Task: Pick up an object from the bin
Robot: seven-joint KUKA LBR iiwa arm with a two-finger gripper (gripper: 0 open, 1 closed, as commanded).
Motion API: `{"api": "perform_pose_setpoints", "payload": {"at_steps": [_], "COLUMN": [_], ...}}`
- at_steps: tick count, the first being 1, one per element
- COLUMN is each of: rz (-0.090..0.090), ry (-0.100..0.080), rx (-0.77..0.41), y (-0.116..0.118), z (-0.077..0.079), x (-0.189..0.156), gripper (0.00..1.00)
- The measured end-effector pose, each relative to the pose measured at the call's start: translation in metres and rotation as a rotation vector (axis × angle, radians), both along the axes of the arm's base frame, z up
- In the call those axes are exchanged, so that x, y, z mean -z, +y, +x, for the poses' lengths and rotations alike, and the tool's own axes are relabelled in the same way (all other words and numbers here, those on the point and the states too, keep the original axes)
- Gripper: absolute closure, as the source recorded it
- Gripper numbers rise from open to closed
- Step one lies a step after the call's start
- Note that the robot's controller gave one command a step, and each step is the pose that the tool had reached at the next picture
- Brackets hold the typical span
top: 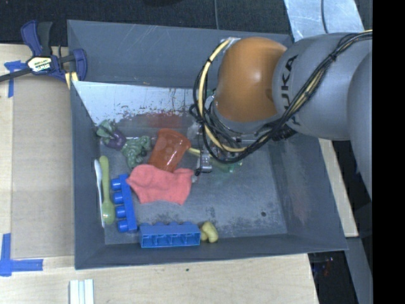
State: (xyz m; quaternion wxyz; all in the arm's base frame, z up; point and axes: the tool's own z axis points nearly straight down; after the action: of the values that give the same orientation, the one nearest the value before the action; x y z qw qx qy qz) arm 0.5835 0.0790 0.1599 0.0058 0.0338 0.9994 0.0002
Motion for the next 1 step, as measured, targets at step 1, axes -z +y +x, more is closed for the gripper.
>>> {"api": "perform_pose_setpoints", "payload": {"at_steps": [1], "rz": [0.0], "ry": [0.006], "rx": [-0.03], "y": [0.0557], "z": [-0.0036], "x": [0.0204], "gripper": [0.0]}}
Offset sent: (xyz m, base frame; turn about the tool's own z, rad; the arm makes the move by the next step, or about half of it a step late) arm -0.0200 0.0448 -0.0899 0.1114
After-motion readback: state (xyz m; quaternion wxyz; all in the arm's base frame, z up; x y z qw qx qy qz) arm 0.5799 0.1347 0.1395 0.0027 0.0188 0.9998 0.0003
